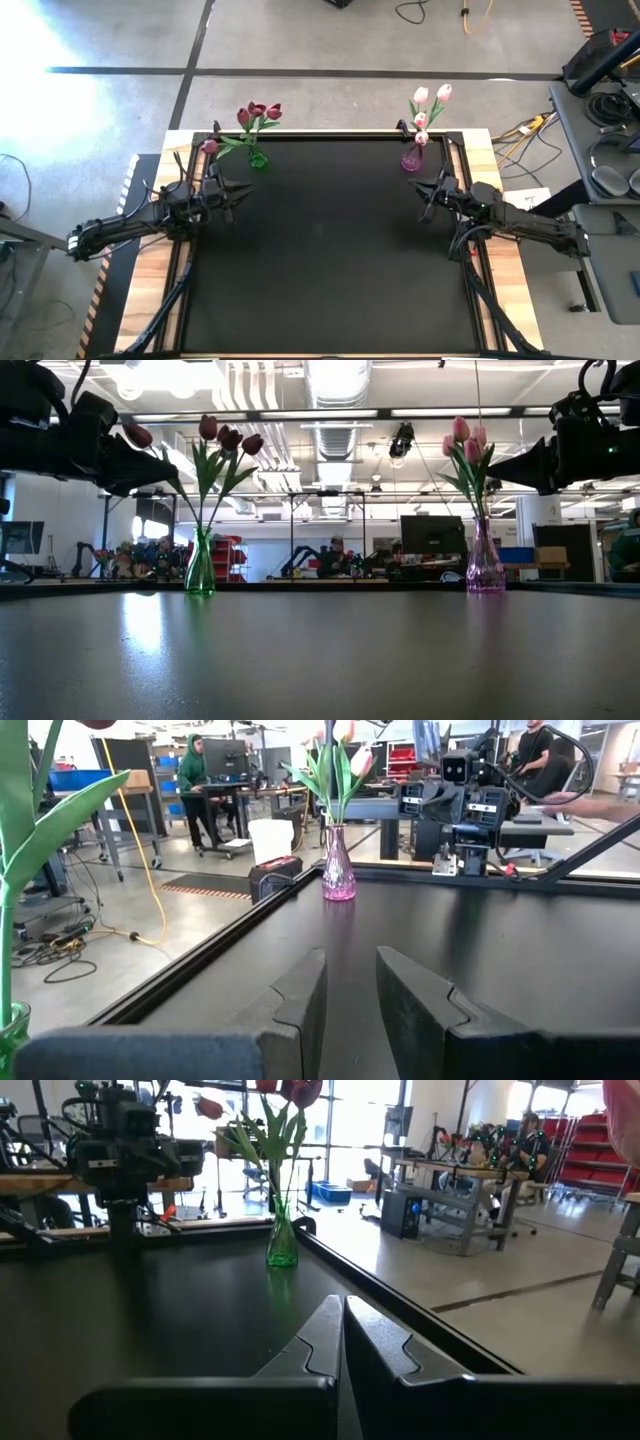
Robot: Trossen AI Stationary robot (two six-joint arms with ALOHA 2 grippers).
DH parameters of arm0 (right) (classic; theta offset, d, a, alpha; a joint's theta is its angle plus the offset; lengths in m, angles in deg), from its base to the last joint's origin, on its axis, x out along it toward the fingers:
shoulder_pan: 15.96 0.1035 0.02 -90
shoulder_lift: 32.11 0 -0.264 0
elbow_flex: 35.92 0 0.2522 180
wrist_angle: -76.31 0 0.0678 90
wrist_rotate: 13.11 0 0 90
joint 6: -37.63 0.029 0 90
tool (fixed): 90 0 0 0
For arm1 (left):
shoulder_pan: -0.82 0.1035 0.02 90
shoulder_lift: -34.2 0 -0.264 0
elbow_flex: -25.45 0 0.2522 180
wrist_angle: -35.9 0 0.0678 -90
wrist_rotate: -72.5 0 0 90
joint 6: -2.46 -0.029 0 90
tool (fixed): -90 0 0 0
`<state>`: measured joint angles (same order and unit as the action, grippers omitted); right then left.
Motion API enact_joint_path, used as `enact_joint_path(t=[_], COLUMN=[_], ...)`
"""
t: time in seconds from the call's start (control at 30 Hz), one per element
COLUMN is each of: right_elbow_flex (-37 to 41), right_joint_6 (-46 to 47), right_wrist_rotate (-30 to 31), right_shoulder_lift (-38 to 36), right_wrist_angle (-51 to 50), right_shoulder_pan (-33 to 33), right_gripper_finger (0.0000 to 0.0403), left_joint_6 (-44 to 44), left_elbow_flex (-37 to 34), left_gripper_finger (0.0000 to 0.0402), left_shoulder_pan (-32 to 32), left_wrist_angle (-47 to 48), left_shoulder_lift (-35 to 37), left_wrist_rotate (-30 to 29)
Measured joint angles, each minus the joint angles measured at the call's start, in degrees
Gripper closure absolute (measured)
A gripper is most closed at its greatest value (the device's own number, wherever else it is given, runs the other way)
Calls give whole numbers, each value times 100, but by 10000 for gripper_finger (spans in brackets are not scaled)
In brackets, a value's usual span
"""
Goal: Sort flowers into vase by color
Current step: Return to Home Position
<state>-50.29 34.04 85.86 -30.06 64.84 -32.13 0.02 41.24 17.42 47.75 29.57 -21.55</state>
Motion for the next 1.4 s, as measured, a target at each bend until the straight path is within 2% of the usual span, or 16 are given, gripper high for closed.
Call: enact_joint_path(t=[1.4], right_elbow_flex=[2], right_joint_6=[0], right_wrist_rotate=[1], right_shoulder_lift=[1], right_wrist_angle=[-5], right_shoulder_pan=[0], right_gripper_finger=[394], left_joint_6=[0], left_elbow_flex=[15], left_gripper_finger=[326], left_shoulder_pan=[0], left_wrist_angle=[-4], left_shoulder_lift=[-168], left_wrist_rotate=[24])
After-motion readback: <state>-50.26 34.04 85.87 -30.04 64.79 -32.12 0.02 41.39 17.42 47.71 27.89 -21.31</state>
